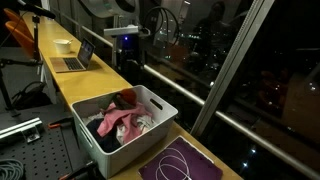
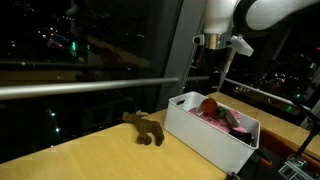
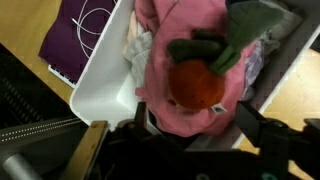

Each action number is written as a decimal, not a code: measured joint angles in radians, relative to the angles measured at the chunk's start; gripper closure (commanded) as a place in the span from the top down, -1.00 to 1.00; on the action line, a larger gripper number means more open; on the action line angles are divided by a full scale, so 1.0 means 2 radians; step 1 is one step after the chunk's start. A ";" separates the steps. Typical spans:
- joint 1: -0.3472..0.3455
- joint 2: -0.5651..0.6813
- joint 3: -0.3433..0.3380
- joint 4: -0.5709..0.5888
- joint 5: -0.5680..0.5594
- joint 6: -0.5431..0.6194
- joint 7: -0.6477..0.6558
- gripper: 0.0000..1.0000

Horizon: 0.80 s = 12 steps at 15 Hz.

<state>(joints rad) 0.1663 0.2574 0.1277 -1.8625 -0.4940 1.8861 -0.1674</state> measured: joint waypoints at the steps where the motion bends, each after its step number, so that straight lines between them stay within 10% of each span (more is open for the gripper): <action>1: 0.006 -0.001 0.003 0.003 0.000 -0.001 0.004 1.00; 12: 0.084 0.053 0.035 0.112 -0.002 -0.007 0.020 1.00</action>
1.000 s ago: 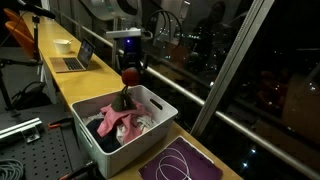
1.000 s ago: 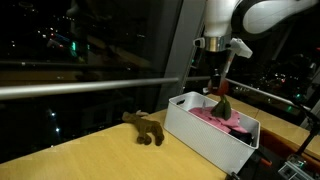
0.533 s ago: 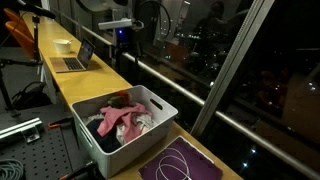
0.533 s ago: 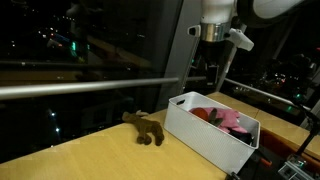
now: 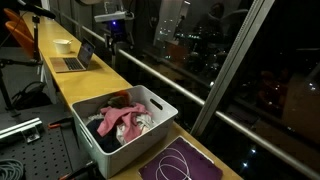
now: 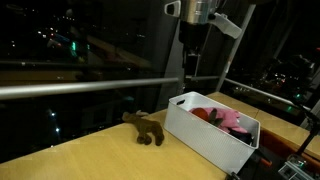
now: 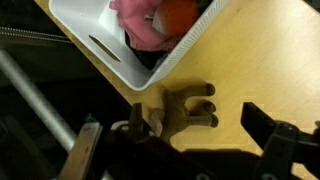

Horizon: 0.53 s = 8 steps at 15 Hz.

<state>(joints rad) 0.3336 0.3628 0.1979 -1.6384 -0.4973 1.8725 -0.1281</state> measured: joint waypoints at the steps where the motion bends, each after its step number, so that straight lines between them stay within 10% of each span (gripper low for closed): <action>1: 0.005 0.017 0.000 0.019 0.000 0.000 -0.001 1.00; 8: -0.002 0.155 -0.016 0.153 0.004 0.024 -0.057 1.00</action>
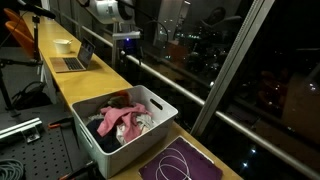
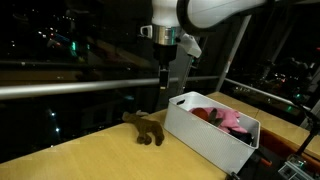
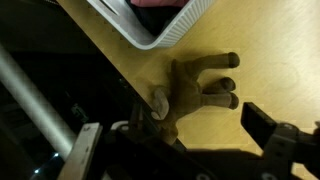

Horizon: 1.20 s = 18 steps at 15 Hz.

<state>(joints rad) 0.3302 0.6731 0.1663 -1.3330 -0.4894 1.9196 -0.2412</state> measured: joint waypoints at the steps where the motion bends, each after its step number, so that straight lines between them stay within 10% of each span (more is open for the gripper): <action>1: -0.004 0.019 -0.002 0.016 0.004 0.006 -0.010 1.00; 15: -0.036 0.222 -0.005 0.161 0.080 0.061 -0.102 1.00; 18: -0.032 0.255 -0.005 0.180 0.089 0.061 -0.108 0.31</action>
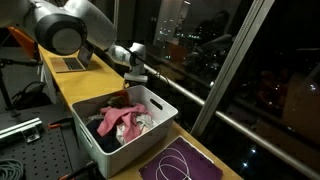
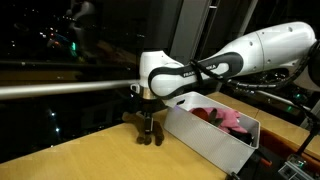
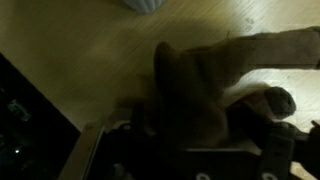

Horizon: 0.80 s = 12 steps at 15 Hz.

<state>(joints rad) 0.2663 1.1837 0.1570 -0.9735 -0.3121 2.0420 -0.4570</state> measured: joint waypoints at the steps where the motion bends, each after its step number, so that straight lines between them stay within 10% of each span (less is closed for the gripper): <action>1: 0.003 0.011 0.000 0.006 0.001 0.000 -0.001 0.16; 8: 0.009 0.018 0.010 0.014 0.001 0.001 -0.001 -0.89; 12: 0.016 -0.026 0.032 -0.044 0.002 0.023 0.012 -0.94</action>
<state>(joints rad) 0.2991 1.1322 0.2205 -1.0606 -0.3090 2.0877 -0.4337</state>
